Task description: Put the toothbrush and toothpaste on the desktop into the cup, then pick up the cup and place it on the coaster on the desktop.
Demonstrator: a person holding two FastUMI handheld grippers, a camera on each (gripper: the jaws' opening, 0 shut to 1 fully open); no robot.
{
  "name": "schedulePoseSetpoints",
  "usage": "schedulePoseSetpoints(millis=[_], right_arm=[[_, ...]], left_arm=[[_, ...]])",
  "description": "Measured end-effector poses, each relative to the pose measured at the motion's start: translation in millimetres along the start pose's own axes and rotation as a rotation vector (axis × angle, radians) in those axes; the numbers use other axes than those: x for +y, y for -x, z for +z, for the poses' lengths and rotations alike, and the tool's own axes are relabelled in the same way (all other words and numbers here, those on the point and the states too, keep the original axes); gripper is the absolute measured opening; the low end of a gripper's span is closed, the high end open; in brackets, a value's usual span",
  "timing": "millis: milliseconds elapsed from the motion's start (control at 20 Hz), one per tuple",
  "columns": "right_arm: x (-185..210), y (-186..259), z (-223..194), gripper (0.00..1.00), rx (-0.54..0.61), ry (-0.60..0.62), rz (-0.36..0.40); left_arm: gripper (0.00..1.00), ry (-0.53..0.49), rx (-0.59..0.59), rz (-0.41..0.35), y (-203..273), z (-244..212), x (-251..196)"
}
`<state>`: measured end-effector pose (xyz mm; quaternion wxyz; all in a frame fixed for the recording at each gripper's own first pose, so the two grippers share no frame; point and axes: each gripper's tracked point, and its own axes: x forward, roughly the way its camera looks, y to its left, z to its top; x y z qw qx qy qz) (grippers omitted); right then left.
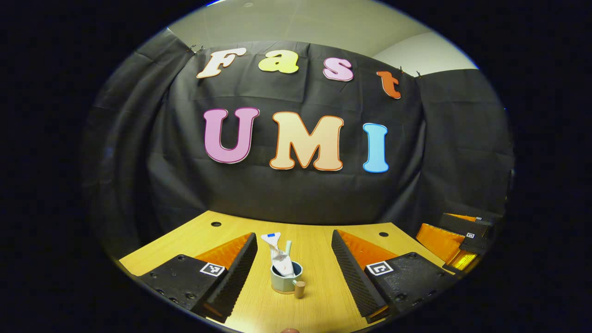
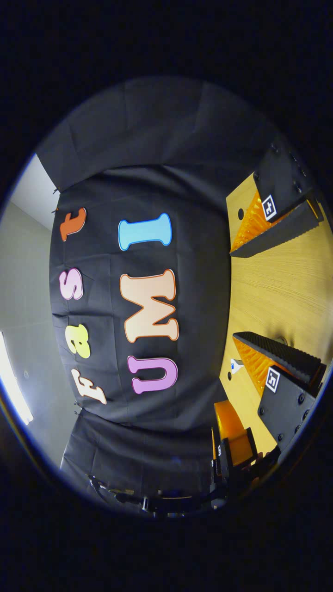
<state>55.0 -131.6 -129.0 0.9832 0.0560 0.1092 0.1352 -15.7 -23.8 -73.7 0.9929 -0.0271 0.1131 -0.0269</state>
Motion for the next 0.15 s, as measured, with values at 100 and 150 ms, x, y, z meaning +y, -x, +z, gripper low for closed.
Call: schedulePoseSetpoints(millis=[100, 150], right_arm=[[-0.6, 5.0, 17.0, 0.98, -0.042, 0.002, -0.027], [-0.2, 8.0, 20.9, 0.98, -0.047, 0.004, -0.042]], left_arm=[[0.95, -0.010, -0.059, 0.010, 6.1, 21.6, 6.0], [0.94, -0.020, -0.075, 0.018, 5.8, 27.9, 9.7]])
